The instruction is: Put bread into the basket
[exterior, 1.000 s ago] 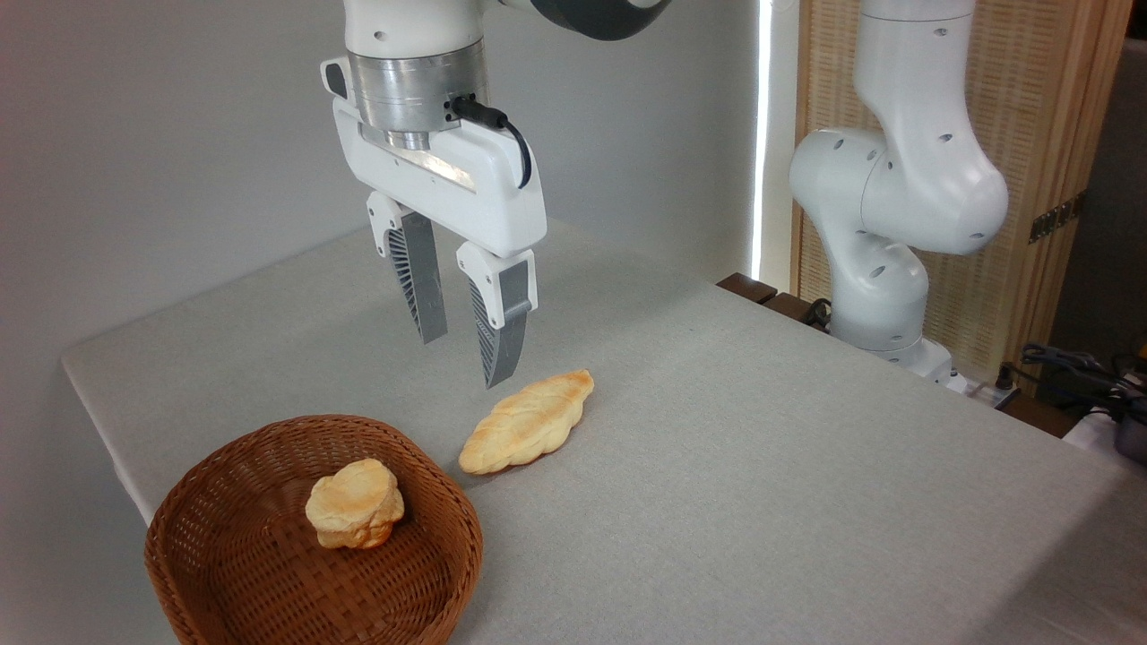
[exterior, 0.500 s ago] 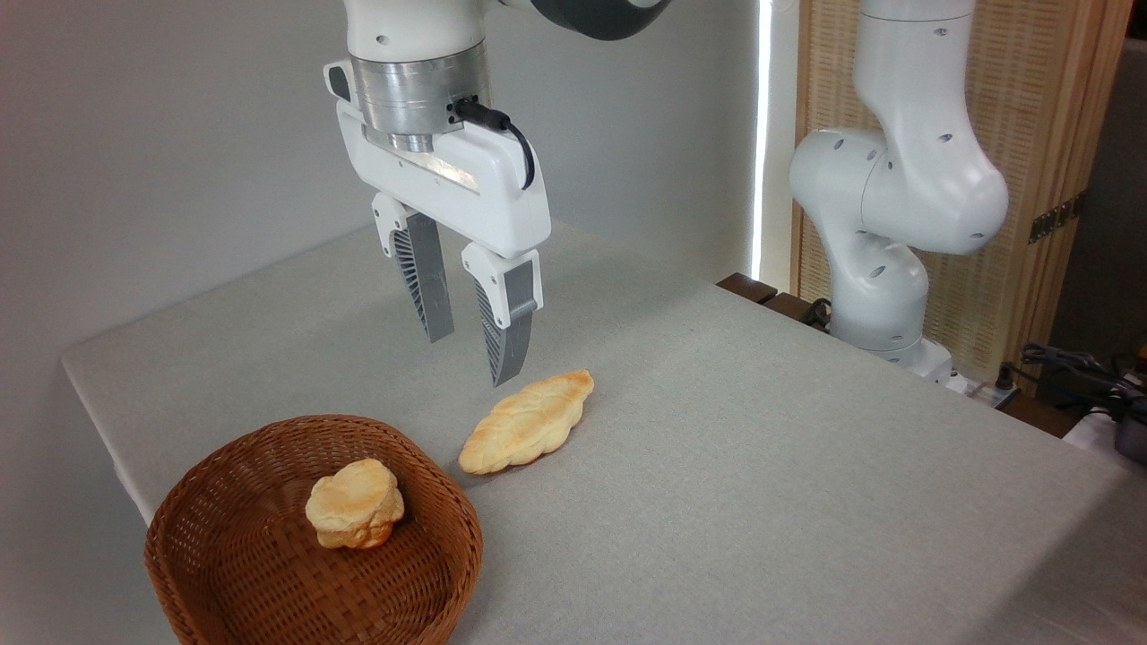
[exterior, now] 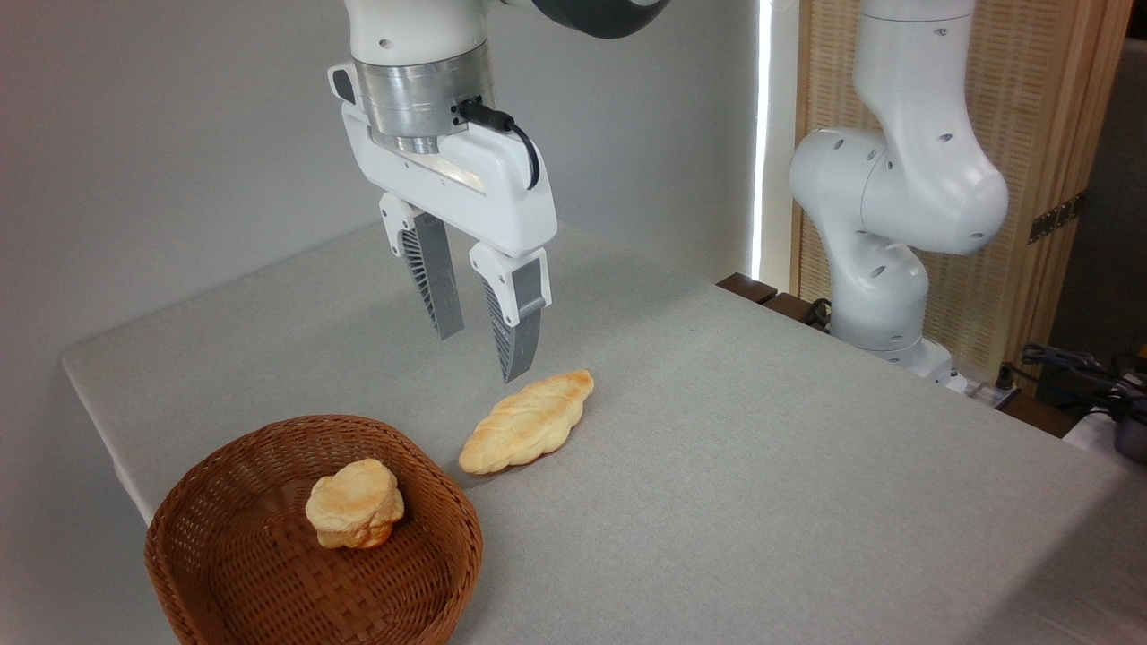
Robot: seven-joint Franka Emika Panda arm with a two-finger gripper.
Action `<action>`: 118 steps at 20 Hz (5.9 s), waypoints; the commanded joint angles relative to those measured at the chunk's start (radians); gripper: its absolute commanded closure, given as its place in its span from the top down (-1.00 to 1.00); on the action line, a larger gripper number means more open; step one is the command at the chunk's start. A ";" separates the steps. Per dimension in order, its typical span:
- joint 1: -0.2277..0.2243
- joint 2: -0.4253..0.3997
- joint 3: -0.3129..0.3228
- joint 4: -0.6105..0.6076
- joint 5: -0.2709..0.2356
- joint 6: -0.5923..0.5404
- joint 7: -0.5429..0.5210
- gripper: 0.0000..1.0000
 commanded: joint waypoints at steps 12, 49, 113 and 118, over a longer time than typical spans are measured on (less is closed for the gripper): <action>0.004 0.004 -0.005 0.012 0.009 -0.061 0.023 1.00; -0.150 -0.013 -0.012 -0.409 0.021 0.338 -0.263 1.00; -0.149 0.093 0.073 -0.123 -0.037 0.701 -0.164 1.00; -0.147 0.093 0.074 -0.123 -0.034 0.705 -0.162 1.00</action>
